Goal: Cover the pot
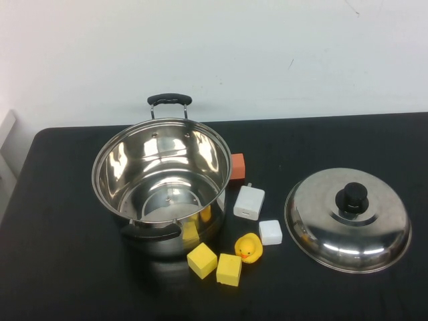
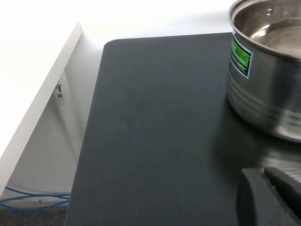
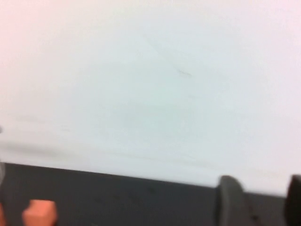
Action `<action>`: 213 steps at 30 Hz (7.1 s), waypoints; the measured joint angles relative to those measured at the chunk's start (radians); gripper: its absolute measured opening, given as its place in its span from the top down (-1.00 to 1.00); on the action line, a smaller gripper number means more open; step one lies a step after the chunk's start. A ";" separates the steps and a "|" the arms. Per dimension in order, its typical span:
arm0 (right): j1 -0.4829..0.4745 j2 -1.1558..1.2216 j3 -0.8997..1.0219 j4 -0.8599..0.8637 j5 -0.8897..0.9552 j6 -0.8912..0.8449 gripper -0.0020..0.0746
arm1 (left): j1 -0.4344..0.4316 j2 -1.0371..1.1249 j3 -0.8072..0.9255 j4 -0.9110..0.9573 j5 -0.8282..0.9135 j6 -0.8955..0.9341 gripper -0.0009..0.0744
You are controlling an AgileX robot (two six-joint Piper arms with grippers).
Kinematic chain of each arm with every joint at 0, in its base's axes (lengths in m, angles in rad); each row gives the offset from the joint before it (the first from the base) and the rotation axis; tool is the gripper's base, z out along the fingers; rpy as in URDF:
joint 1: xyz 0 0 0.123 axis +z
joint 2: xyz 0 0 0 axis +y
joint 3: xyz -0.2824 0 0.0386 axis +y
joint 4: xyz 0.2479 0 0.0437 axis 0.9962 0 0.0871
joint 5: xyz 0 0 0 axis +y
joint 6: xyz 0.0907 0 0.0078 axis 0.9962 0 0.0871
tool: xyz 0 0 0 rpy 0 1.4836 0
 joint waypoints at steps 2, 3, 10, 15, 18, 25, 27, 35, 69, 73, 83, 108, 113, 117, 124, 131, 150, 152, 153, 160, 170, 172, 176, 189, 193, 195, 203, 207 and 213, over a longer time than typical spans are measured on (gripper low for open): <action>0.073 0.124 -0.004 0.031 -0.147 -0.058 0.09 | 0.000 0.000 0.000 0.000 0.000 0.000 0.98; 0.109 0.197 -0.006 0.047 -0.227 -0.087 -0.03 | 0.000 0.000 0.000 0.000 0.002 0.000 0.98; 0.182 0.652 -0.053 0.044 -0.622 -0.099 -0.36 | 0.000 0.000 0.000 0.000 0.002 0.000 0.98; 0.182 0.873 -0.128 0.048 -0.646 -0.067 -0.37 | 0.000 0.000 0.000 0.000 0.002 0.000 0.98; 0.182 0.969 -0.182 0.065 -0.651 -0.066 -0.37 | 0.000 0.000 0.000 0.000 0.002 0.000 0.98; 0.182 1.131 -0.260 0.067 -0.657 -0.063 -0.38 | 0.000 0.000 0.000 0.000 0.002 0.000 0.98; 0.182 1.163 -0.262 0.070 -0.657 -0.063 -0.38 | 0.000 0.000 0.000 0.000 0.002 0.000 0.98; 0.182 1.246 -0.266 0.106 -0.686 -0.061 -0.37 | 0.000 0.000 0.000 -0.002 0.002 0.000 0.98; 0.186 0.751 -0.213 -0.105 -0.625 0.161 0.06 | 0.000 0.000 0.000 -0.002 0.002 0.000 0.98; 0.250 0.746 -0.369 -0.228 -0.479 0.235 0.06 | 0.000 0.000 0.000 -0.002 0.002 0.000 0.98; 0.474 0.942 -0.852 -0.248 -0.009 0.152 0.06 | 0.000 0.000 0.000 -0.002 0.002 0.000 0.98; 0.601 1.236 -1.171 -0.070 0.186 -0.041 0.06 | 0.000 0.000 0.000 -0.002 0.002 0.000 0.98; 0.601 1.236 -1.172 -0.066 0.186 -0.041 0.06 | 0.000 0.000 0.000 -0.002 0.002 0.000 0.98; 0.601 1.238 -1.172 -0.065 0.186 -0.041 0.06 | 0.000 0.000 0.000 -0.002 0.002 0.000 0.98; 0.601 1.238 -1.172 -0.065 0.186 -0.042 0.06 | 0.000 0.000 0.000 -0.002 0.002 0.000 0.98; 0.601 1.238 -1.172 -0.065 0.186 -0.042 0.06 | 0.000 0.000 0.000 -0.002 0.002 0.000 0.98; 0.601 1.234 -1.172 -0.065 0.196 -0.017 -0.07 | 0.000 0.000 0.000 -0.002 0.002 0.000 0.98; 0.601 1.219 -1.172 -0.065 0.214 -0.017 -0.07 | 0.000 0.000 0.000 -0.002 0.002 0.000 0.98; 0.601 1.206 -1.172 -0.065 0.226 -0.017 -0.07 | 0.000 0.000 0.000 -0.002 0.002 0.000 0.98; 0.601 0.949 -1.063 -0.071 0.311 -0.017 0.32 | 0.000 0.000 0.000 -0.002 0.002 0.000 0.98; 0.601 0.499 -0.694 -0.072 0.341 -0.050 0.93 | 0.000 0.000 0.000 -0.002 0.002 0.000 0.98; 0.601 0.428 -0.664 -0.072 0.363 -0.064 0.94 | 0.000 0.000 0.000 -0.002 0.002 0.000 0.98; 0.601 0.296 -0.587 -0.072 0.432 -0.134 0.95 | 0.000 0.000 0.000 -0.002 0.002 0.000 0.98; 0.599 -0.223 -0.157 -0.073 0.482 -0.196 0.95 | 0.000 0.000 0.000 -0.002 0.002 0.000 0.98; 0.545 -0.397 -0.020 -0.019 0.491 -0.196 0.95 | 0.000 0.000 0.000 -0.002 0.002 0.000 0.98; 0.468 -0.475 0.055 -0.006 0.510 -0.196 0.95 | 0.000 0.000 0.000 -0.002 0.002 0.000 0.98; 0.018 -0.696 0.242 -0.010 0.536 -0.196 0.95 | 0.000 0.000 0.000 -0.002 0.002 0.000 0.98; -0.138 -0.801 0.276 -0.019 0.618 -0.167 0.95 | 0.000 0.000 0.000 -0.002 0.002 0.000 0.98; -0.241 -0.885 0.304 -0.128 0.756 -0.002 0.95 | 0.000 0.000 0.000 -0.002 0.002 0.000 0.98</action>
